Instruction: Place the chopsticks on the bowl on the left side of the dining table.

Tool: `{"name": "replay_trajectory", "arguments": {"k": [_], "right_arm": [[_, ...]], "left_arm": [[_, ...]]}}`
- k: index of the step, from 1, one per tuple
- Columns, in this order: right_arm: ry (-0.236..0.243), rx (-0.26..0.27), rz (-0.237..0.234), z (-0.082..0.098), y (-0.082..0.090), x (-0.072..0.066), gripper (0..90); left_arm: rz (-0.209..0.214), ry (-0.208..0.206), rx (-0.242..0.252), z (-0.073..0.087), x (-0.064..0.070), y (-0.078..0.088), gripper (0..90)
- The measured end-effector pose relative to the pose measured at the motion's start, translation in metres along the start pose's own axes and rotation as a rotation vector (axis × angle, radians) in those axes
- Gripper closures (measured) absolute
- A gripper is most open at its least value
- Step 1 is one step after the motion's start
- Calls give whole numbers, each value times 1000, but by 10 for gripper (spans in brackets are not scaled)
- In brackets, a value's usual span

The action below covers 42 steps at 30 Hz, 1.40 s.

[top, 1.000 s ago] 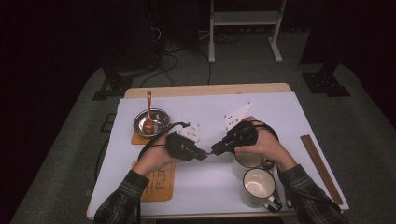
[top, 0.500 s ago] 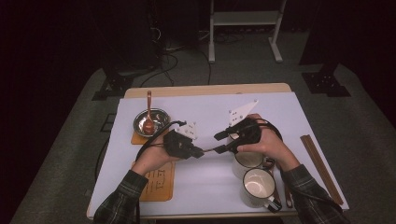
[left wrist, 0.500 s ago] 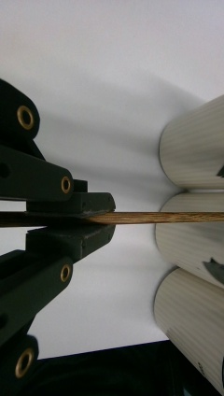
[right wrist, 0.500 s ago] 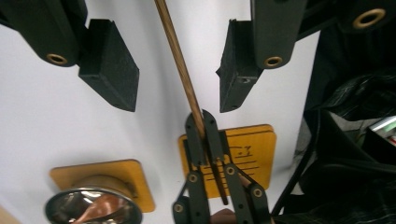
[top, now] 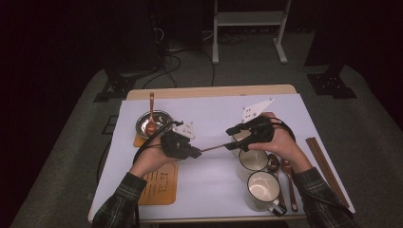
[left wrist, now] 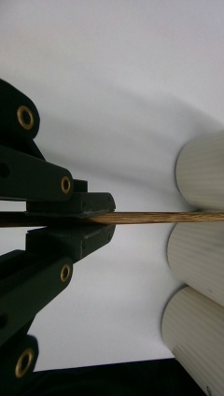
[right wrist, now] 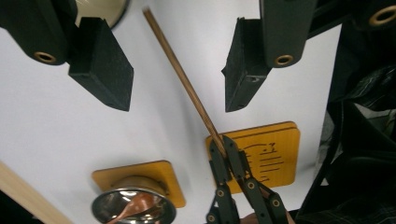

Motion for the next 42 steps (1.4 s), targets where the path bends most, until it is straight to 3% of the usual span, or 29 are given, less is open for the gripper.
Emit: {"name": "replay_trajectory", "arguments": {"k": [10,22,31,42], "right_arm": [[-28,37,81,6,26,15,385],[-109,88,192,17,56,37,341],[-216,130,318,37,82,66,286],[-329,152,462,75,105,100,266]], "left_arm": [[-36,36,-9,5,-10,8,836],[-87,93,-4,14,-27,18,836],[-118,119,-1,20,-36,24,836],[-155,154,3,28,-50,32,837]]}}
Point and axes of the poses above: each handheld gripper's, and its own axes: y roughly backward along the jaws, z roughly out of its underside, x roughly to its right, the point moved 9 cm from there along -y, roughly forward along the jaws, and after that the axes turned 7 degrees about -z, right-handed, at the moved point
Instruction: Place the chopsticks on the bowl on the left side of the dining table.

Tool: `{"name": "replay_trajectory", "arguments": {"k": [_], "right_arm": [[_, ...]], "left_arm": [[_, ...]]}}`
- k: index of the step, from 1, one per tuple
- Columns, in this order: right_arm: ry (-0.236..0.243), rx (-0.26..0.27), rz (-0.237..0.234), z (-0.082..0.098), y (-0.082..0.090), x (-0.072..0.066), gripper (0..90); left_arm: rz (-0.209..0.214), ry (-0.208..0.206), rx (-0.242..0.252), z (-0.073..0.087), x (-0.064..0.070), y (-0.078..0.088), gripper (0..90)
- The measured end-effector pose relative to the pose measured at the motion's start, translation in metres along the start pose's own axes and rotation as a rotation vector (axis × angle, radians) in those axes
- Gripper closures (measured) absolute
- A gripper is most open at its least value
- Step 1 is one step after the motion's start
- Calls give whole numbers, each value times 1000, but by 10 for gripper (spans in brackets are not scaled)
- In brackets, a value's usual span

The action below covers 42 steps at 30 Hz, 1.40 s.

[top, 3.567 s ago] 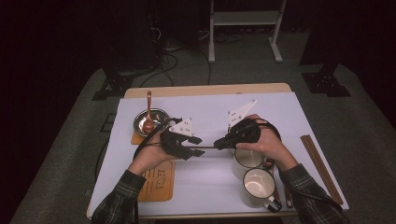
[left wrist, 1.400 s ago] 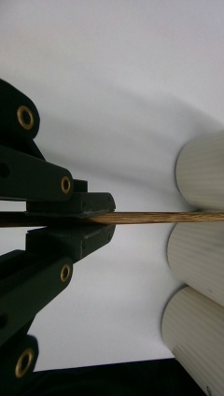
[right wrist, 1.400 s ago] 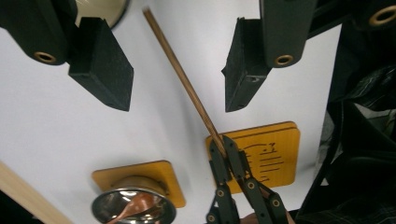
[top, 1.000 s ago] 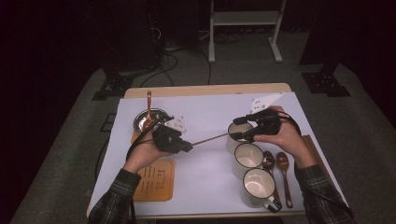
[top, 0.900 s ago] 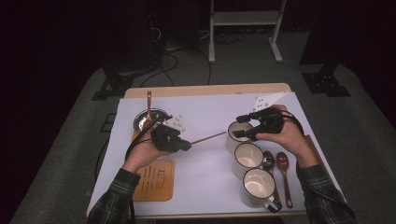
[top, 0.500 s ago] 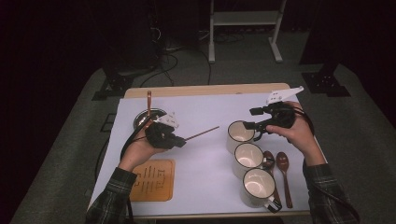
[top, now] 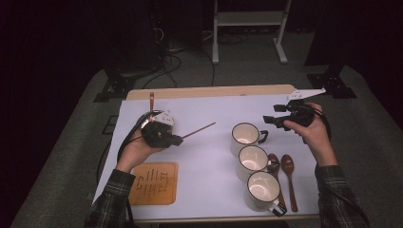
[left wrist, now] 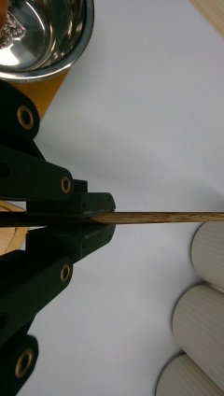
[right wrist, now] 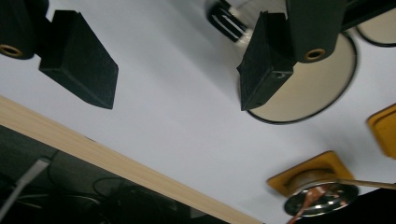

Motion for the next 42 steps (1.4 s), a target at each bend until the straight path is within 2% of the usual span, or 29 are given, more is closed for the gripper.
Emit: {"name": "replay_trajectory", "arguments": {"k": [1,5,6,9,18,21,28,31,32,33,35,42], "right_arm": [[0,0,0,0,0,0,266],[-36,-13,60,14,-5,18,252],[-36,-13,60,14,-5,18,252],[-49,-33,106,26,-9,32,252],[-110,-57,158,53,-20,54,246],[-118,-68,169,58,-23,57,245],[-148,-94,193,79,-37,64,231],[-155,-100,208,85,-42,65,227],[-157,-104,212,87,-43,65,222],[-157,-104,212,87,-43,65,222],[-163,-110,225,92,-47,65,219],[-165,-117,257,99,-49,67,217]], "left_arm": [[0,0,0,0,0,0,837],[-17,20,4,2,-9,1,837],[-17,20,4,2,-9,1,837],[-36,32,0,3,-15,3,837],[-75,59,20,3,-39,10,837],[-83,64,22,3,-44,12,837],[-105,84,24,7,-66,12,837],[-116,89,16,8,-71,12,837],[-131,93,0,10,-77,11,837],[-131,93,0,10,-77,11,837],[-135,100,-2,12,-85,10,837],[-167,108,-42,19,-100,5,837]]}}
Point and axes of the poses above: each handheld gripper's, and its own axes: y roughly backward along the jaws, z roughly out of its underside, x roughly to its right, the point moved 9 cm from there along -y, roughly forward along the jaws, and after that the axes turned 7 degrees about -z, right-handed, at the moved point
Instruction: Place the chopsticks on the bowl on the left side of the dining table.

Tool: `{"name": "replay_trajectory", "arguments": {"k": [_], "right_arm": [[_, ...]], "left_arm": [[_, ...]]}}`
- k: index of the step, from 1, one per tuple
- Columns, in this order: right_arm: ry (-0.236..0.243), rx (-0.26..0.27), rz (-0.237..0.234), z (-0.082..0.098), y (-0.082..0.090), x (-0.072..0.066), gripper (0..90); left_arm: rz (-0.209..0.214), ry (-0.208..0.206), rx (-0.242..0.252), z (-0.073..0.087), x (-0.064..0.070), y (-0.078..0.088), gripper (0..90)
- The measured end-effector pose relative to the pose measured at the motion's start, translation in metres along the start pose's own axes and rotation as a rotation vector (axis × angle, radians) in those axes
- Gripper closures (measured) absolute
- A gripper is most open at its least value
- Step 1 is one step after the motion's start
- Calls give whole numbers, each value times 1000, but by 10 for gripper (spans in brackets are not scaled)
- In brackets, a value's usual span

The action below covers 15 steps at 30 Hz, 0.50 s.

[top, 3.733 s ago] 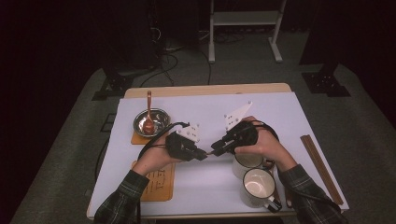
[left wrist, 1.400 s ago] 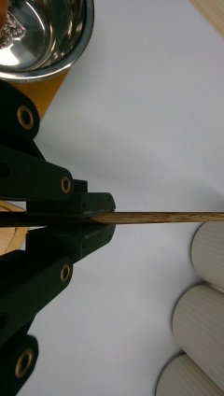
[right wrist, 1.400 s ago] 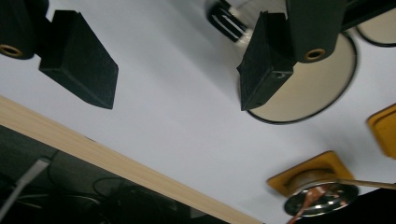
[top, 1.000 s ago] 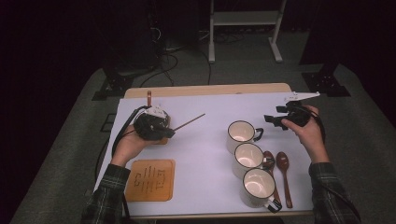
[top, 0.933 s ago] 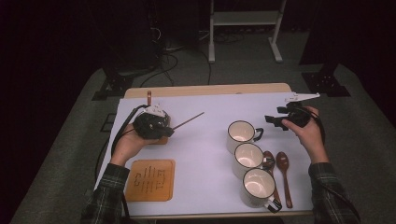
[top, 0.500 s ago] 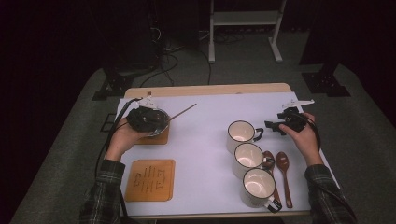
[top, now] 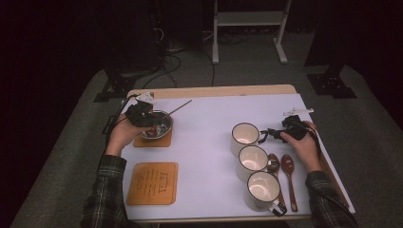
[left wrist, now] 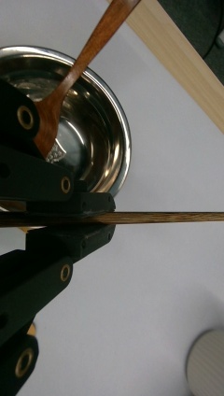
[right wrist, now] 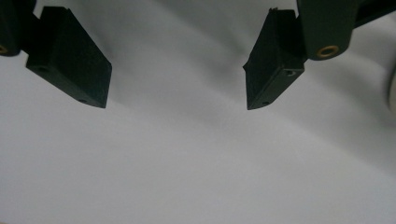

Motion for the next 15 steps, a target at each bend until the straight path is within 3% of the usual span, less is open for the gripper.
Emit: {"name": "replay_trajectory", "arguments": {"k": [8,15], "right_arm": [[11,-10,23,5,-2,0,213],[2,-7,20,5,-3,0,212]], "left_arm": [[-32,7,-20,5,-19,-8,837],[-43,21,-42,13,-28,-17,837]]}}
Point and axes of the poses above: each handheld gripper's, and its own axes: y roughly backward along the jaws, z roughly out of its underside, x roughly to its right, the point moved 9 cm from there along -y, roughly forward along the jaws, and after that the axes turned 7 degrees about -z, right-handed, at the moved point
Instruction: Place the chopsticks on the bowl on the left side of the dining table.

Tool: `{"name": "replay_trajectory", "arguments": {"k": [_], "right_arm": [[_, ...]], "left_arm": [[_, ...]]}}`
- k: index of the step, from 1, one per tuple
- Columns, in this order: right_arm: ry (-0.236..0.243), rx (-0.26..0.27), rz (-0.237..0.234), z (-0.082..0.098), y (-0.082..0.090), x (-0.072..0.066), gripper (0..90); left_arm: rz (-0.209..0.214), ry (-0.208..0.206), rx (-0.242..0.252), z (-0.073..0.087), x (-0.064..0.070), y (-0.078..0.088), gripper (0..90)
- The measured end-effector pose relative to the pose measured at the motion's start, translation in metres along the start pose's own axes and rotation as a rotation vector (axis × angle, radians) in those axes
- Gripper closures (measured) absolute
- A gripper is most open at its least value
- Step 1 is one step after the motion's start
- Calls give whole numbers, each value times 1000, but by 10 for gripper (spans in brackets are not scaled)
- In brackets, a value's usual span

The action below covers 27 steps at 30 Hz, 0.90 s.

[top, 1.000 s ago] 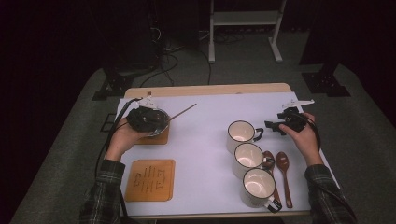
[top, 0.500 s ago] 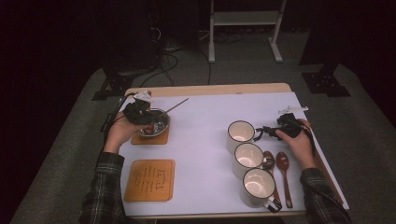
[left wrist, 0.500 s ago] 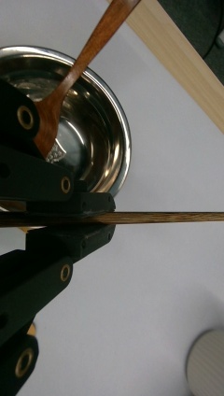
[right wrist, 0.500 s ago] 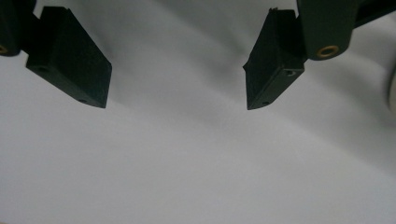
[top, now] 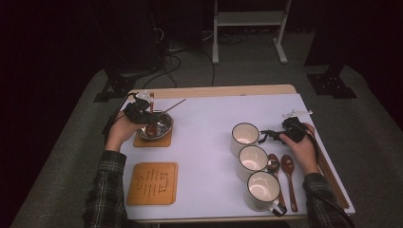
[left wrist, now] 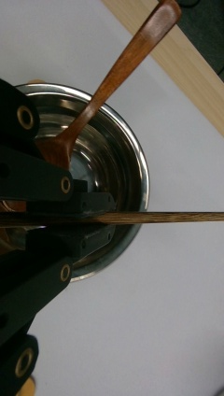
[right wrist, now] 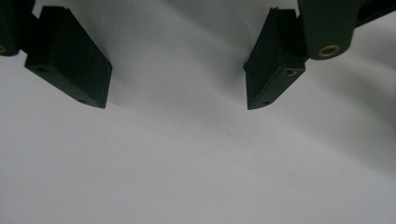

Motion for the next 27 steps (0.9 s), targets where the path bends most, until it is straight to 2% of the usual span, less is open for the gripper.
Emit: {"name": "replay_trajectory", "arguments": {"k": [11,19,22,26,27], "right_arm": [[4,5,2,0,0,0,213],[4,6,2,0,0,0,213],[5,7,3,0,0,0,213],[5,6,4,0,0,0,213],[5,6,4,0,0,0,213]], "left_arm": [[-8,34,-35,20,-18,-19,836],[-13,30,-40,23,-26,-23,836],[-13,41,-38,24,-29,-25,836],[-7,36,-50,26,-30,-29,836],[-5,46,-50,27,-30,-31,836]]}}
Point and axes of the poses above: each handheld gripper's, and its own axes: y roughly backward along the jaws, z roughly out of its underside, x roughly to its right, the point moved 9 cm from there along -y, roughly forward along the jaws, and after that the axes turned 7 degrees about -z, right-handed, at the moved point
